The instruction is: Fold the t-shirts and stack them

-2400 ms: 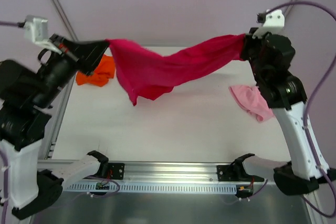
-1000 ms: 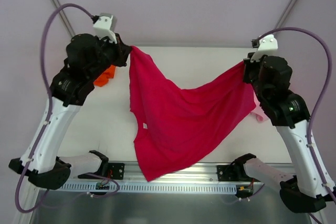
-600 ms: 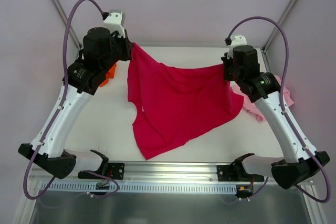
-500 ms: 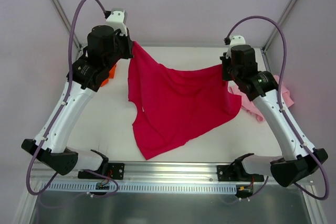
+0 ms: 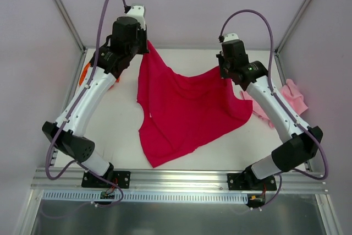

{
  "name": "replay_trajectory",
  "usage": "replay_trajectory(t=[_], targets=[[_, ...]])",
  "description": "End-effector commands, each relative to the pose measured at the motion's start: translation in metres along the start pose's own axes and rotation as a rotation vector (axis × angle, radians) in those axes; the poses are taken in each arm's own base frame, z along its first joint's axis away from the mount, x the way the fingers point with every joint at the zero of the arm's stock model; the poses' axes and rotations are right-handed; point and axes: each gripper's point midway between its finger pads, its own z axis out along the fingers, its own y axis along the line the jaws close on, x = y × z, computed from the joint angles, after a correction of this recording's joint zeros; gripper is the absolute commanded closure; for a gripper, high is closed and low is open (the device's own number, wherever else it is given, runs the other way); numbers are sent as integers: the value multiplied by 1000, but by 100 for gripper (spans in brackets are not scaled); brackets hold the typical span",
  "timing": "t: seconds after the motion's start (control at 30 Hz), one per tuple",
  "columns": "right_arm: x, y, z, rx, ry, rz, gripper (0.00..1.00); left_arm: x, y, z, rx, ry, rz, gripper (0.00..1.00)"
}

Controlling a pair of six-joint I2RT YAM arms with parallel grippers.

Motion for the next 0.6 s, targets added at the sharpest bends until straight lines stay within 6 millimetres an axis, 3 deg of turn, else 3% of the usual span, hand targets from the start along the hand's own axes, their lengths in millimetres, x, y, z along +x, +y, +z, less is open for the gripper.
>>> replay_trajectory(t=[0.0,0.03,0.07,0.1,0.13,0.17,0.2,0.27,0.3,0.37,0.4,0.5,0.57], targets=[[-56,-21,-63,3,-216,9,99,-78,-11,-80,159,-225,-90,100],[-54,-24,-72,1,-236,-2,99,-100,-12,-117,212,-295,-107,100],[-66,-35,-106,-10,-336,21,99,-111,-23,-142,306,-328,-106,100],[-68,-41,-121,-16,-379,2,99,-121,-26,-164,355,-361,-116,100],[-70,-43,-136,-36,-421,-2,99,-140,-27,-209,427,-431,-117,100],[-72,-55,-164,-36,-481,9,99,-145,-36,-234,517,-456,-99,100],[-73,-62,-178,-26,-502,3,99,-156,-35,-272,572,-522,-99,100],[-73,-75,-206,-18,-551,19,99,-158,-43,-314,696,-567,-78,100],[-71,-86,-233,-18,-619,49,99,-157,-43,-343,754,-602,-87,100],[-67,-100,-258,1,-696,99,99,-160,-49,-380,866,-668,-82,100],[-62,-114,-285,12,-767,139,99,-154,-54,-406,952,-675,-79,100],[-57,-144,-320,90,-862,238,99,-144,-54,-452,1066,-712,-59,100],[-49,-168,-343,166,-909,326,99,-138,-54,-471,1115,-730,-44,100]])
